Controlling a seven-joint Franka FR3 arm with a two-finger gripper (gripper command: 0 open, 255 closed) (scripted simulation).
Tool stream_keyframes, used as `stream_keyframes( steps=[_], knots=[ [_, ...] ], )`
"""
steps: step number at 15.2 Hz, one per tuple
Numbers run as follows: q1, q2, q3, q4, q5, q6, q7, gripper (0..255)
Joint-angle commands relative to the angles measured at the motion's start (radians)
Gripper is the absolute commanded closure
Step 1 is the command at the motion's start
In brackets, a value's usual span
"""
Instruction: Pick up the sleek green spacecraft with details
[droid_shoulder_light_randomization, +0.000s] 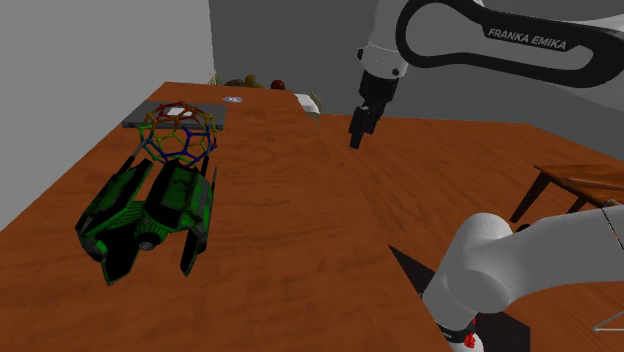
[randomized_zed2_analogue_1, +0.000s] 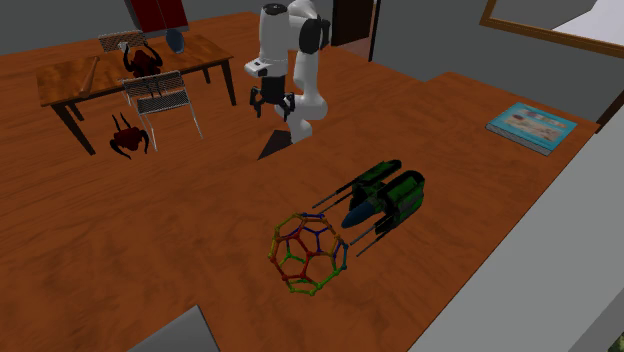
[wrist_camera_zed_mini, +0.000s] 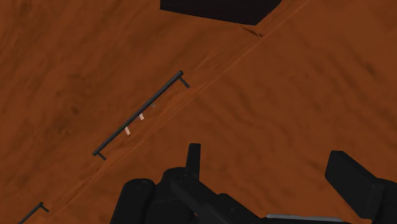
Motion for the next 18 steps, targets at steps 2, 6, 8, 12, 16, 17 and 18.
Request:
stream_keyframes(
  steps=[2, 6, 8, 12, 16, 17, 18],
  knots=[
    [0.000, 0.016, 0.023, 0.007, 0.018, 0.003, 0.044, 0],
    [-0.005, 0.093, 0.112, 0.052, 0.082, 0.020, 0.218, 0],
    [-0.010, 0.141, 0.154, 0.084, 0.109, 0.030, 0.303, 0],
    [-0.022, 0.251, 0.235, 0.169, 0.149, 0.050, 0.474, 0],
    [-0.035, 0.380, 0.310, 0.278, 0.165, 0.067, 0.645, 0],
    [-0.038, 0.416, 0.327, 0.310, 0.165, 0.070, 0.688, 0],
    [-0.041, 0.452, 0.344, 0.343, 0.163, 0.072, 0.731, 0]
  ],
)
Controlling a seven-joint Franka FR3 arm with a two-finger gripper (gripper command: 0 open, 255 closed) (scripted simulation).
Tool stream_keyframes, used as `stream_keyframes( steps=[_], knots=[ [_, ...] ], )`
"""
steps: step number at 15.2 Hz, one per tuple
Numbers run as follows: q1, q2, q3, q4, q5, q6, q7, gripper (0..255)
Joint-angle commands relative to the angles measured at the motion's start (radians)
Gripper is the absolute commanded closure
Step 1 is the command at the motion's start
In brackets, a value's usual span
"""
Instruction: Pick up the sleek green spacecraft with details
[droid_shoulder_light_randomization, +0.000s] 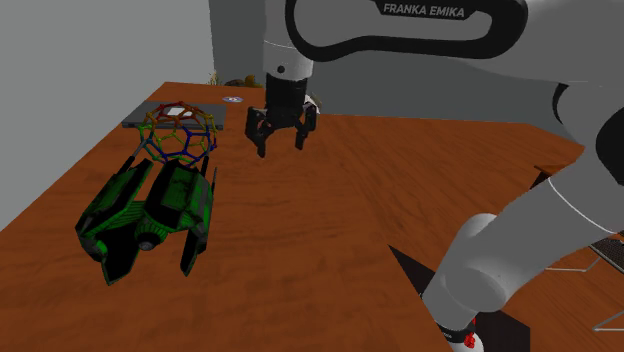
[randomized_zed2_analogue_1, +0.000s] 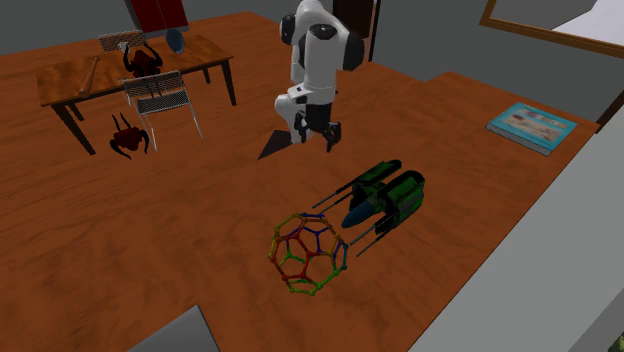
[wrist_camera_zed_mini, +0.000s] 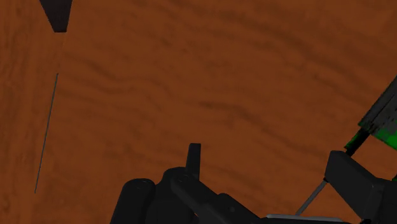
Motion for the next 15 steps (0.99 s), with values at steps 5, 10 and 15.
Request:
stream_keyframes(
  steps=[5, 10, 15],
  knots=[
    [-0.004, 0.235, 0.092, 0.222, -0.038, 0.004, 0.265, 0],
    [0.034, 0.465, 0.135, 0.471, -0.116, -0.030, 0.476, 0],
    [0.060, 0.550, 0.135, 0.533, -0.146, -0.010, 0.548, 0]
  ],
)
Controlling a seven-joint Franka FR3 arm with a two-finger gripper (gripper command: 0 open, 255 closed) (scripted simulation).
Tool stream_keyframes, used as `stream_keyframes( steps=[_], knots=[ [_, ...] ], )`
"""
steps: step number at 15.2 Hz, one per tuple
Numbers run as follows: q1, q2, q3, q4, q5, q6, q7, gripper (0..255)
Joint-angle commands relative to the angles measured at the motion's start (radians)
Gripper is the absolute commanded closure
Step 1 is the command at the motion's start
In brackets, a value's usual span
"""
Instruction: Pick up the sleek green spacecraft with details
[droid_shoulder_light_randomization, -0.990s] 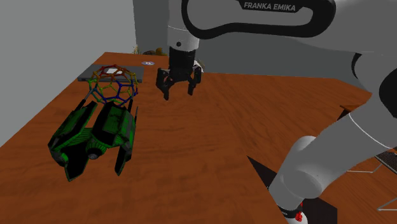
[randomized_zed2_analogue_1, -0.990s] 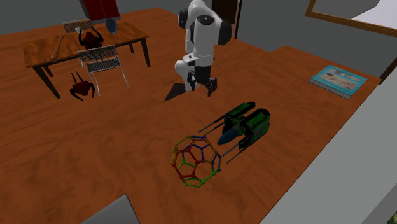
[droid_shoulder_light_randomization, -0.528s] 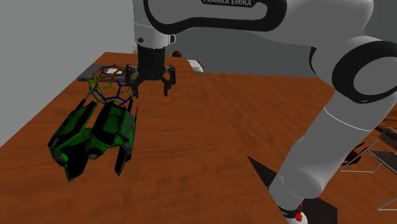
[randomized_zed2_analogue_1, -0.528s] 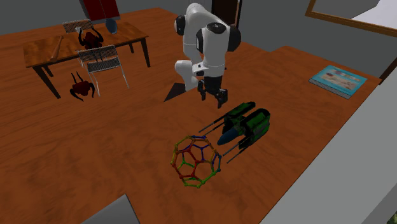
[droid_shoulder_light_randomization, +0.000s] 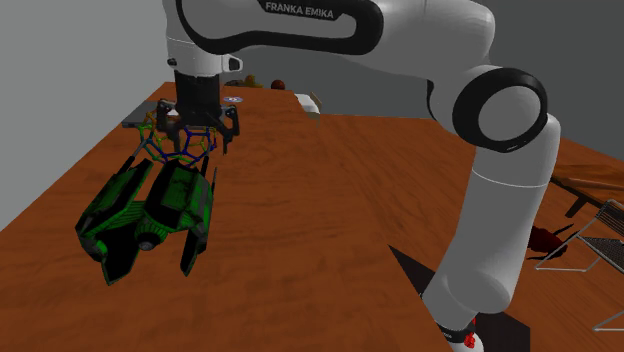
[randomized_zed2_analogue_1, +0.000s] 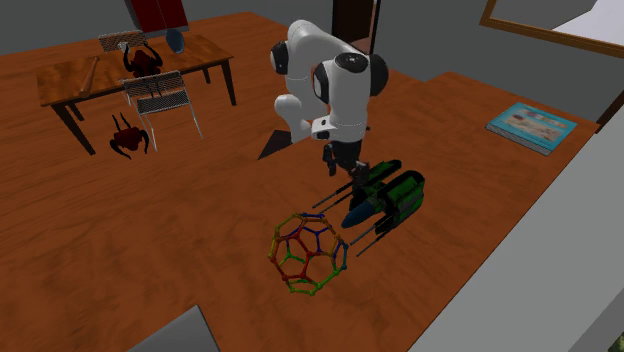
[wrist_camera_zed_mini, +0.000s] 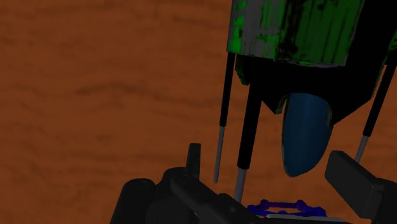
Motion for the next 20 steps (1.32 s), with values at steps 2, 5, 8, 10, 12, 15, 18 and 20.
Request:
stream_keyframes(
  steps=[2, 5, 8, 10, 12, 15, 18, 20],
  knots=[
    [-0.004, -0.006, -0.002, -0.047, 0.003, 0.043, 0.002, 0],
    [-0.008, -0.012, -0.003, -0.091, 0.007, 0.080, 0.000, 0],
    [-0.009, -0.013, -0.003, -0.093, 0.007, 0.081, -0.001, 255],
    [-0.009, -0.014, -0.003, -0.093, 0.007, 0.082, -0.001, 255],
    [-0.009, -0.014, -0.003, -0.094, 0.007, 0.082, -0.001, 255],
    [-0.009, -0.014, -0.003, -0.093, 0.007, 0.082, -0.001, 255],
    [-0.007, -0.010, -0.002, -0.074, 0.006, 0.066, 0.001, 255],
    [-0.004, -0.004, -0.001, -0.040, 0.003, 0.037, 0.002, 255]
  ],
)
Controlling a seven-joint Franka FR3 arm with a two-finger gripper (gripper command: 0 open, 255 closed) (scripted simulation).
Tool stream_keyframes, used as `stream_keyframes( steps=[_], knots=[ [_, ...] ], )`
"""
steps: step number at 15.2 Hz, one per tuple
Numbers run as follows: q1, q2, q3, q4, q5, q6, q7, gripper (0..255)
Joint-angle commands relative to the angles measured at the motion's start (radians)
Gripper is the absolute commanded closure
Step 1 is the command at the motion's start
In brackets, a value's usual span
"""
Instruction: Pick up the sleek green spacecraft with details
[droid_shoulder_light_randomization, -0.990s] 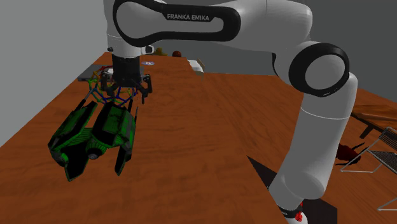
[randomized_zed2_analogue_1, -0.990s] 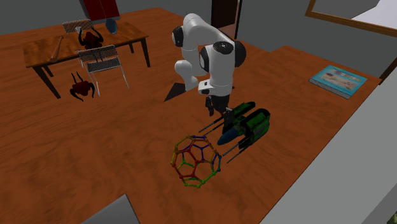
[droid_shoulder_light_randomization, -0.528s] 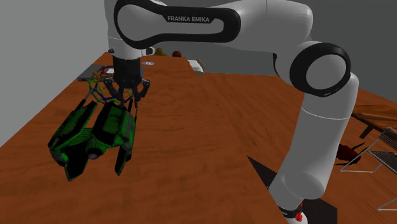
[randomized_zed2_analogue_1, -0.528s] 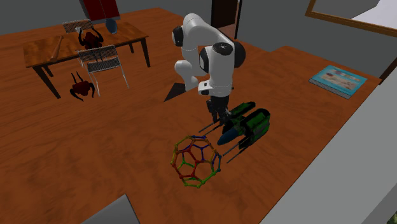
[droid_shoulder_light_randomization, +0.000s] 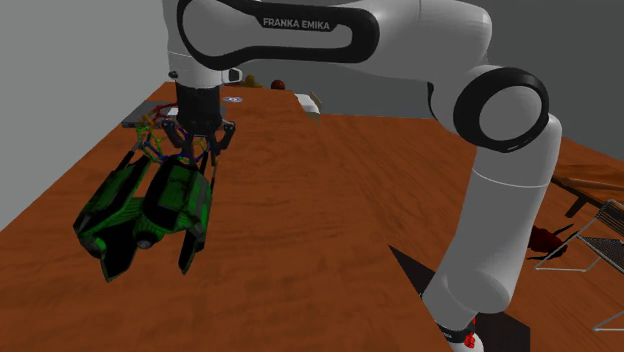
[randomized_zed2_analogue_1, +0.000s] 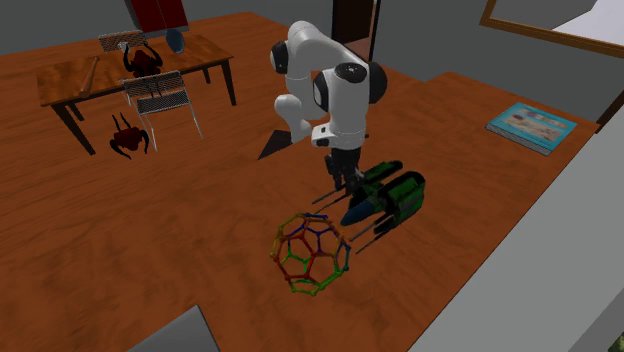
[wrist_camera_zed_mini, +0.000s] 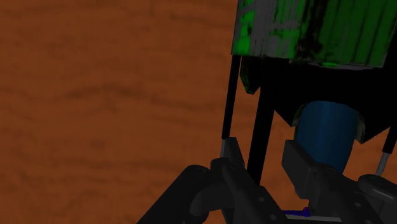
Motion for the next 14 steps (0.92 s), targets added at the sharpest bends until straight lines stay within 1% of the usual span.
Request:
stream_keyframes(
  steps=[1, 12, 14],
  knots=[
    [0.003, 0.005, 0.001, 0.037, -0.002, -0.030, 0.001, 255],
    [0.037, 0.070, 0.006, 0.275, -0.035, -0.209, 0.016, 255],
    [0.037, 0.071, 0.006, 0.279, -0.035, -0.211, 0.016, 255]
  ],
)
